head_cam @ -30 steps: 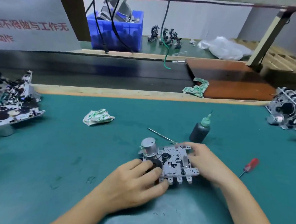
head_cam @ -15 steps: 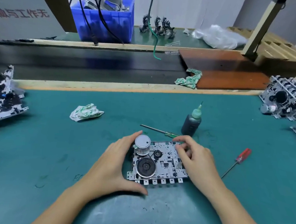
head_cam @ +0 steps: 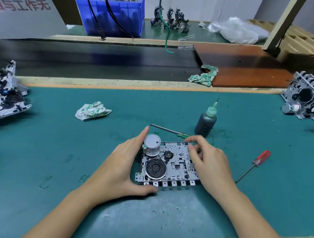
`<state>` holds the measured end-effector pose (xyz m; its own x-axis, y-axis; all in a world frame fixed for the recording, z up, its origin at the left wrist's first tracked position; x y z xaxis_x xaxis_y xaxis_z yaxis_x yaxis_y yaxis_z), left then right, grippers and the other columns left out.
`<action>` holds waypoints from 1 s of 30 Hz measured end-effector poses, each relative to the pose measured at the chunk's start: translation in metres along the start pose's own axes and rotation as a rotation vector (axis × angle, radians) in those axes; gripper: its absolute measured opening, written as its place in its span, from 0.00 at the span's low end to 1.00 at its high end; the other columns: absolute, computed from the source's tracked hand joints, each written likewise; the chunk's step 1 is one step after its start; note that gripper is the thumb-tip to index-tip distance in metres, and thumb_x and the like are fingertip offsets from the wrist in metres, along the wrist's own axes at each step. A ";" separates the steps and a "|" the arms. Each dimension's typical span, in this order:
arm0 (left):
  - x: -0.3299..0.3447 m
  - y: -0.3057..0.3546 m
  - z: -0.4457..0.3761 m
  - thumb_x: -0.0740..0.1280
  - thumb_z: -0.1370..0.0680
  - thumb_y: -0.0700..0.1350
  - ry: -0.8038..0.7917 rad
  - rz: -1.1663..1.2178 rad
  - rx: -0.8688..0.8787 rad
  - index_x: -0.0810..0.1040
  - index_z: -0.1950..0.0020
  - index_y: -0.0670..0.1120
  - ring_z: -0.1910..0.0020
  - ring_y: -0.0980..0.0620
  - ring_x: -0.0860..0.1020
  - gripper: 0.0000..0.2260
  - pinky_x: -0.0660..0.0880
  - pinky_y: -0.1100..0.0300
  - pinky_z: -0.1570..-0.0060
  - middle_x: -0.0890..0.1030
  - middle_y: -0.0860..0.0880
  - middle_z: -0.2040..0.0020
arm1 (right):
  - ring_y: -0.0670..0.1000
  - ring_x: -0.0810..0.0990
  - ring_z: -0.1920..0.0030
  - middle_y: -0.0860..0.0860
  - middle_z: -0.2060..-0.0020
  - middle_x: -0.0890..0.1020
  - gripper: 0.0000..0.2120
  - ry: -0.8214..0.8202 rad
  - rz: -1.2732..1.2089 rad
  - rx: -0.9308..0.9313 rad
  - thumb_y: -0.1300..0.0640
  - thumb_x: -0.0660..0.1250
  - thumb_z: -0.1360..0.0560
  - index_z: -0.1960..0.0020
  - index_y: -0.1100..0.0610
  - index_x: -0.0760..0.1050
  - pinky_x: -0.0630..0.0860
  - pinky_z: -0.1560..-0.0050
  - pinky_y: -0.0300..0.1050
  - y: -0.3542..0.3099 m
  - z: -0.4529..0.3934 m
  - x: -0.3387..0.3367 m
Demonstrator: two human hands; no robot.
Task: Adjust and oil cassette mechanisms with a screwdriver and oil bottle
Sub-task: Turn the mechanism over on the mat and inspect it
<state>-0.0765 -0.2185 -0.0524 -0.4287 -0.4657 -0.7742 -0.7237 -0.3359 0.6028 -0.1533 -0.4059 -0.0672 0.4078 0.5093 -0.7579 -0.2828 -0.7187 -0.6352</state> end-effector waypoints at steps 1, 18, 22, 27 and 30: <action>0.000 0.000 0.000 0.71 0.38 0.65 0.015 -0.019 -0.005 0.49 0.23 0.54 0.37 0.70 0.64 0.51 0.55 0.80 0.40 0.61 0.73 0.35 | 0.44 0.72 0.70 0.31 0.70 0.74 0.07 0.002 0.008 -0.004 0.52 0.59 0.22 0.48 0.45 0.75 0.67 0.66 0.41 -0.001 0.000 0.000; 0.004 -0.011 0.000 0.74 0.46 0.71 -0.034 0.097 -0.058 0.45 0.29 0.72 0.35 0.74 0.60 0.54 0.57 0.79 0.40 0.57 0.80 0.35 | 0.40 0.69 0.37 0.38 0.42 0.74 0.27 -0.151 -0.153 -0.236 0.35 0.64 0.31 0.35 0.44 0.70 0.66 0.37 0.38 -0.021 0.003 -0.033; 0.007 -0.010 -0.002 0.75 0.46 0.70 -0.054 0.094 -0.022 0.43 0.28 0.71 0.32 0.70 0.60 0.56 0.57 0.75 0.36 0.56 0.77 0.33 | 0.36 0.50 0.30 0.37 0.29 0.58 0.59 -0.513 0.389 -0.439 0.24 0.66 0.44 0.23 0.46 0.45 0.38 0.33 0.27 -0.037 0.006 -0.021; 0.007 -0.011 -0.001 0.75 0.42 0.65 -0.027 0.098 -0.008 0.46 0.28 0.70 0.35 0.70 0.63 0.52 0.59 0.76 0.38 0.58 0.77 0.35 | 0.48 0.66 0.38 0.47 0.40 0.67 0.51 -0.501 0.582 -0.490 0.34 0.74 0.42 0.27 0.53 0.57 0.66 0.40 0.42 -0.051 -0.005 -0.008; 0.005 -0.009 -0.002 0.77 0.43 0.62 0.009 0.156 -0.045 0.47 0.28 0.72 0.34 0.69 0.64 0.52 0.61 0.74 0.37 0.60 0.76 0.35 | 0.49 0.69 0.42 0.48 0.44 0.68 0.43 -0.495 0.539 -0.493 0.38 0.73 0.40 0.32 0.53 0.61 0.70 0.45 0.42 -0.056 -0.009 -0.005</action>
<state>-0.0707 -0.2197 -0.0618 -0.5289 -0.5226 -0.6687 -0.6236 -0.2952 0.7239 -0.1319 -0.3723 -0.0268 -0.1280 0.1062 -0.9861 0.1250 -0.9846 -0.1222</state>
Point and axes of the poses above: each hand's wrist, its own z-axis away from the middle knuckle, its own x-axis out of the palm, y = z × x, the point moved 5 cm from there along -z, towards the middle knuckle
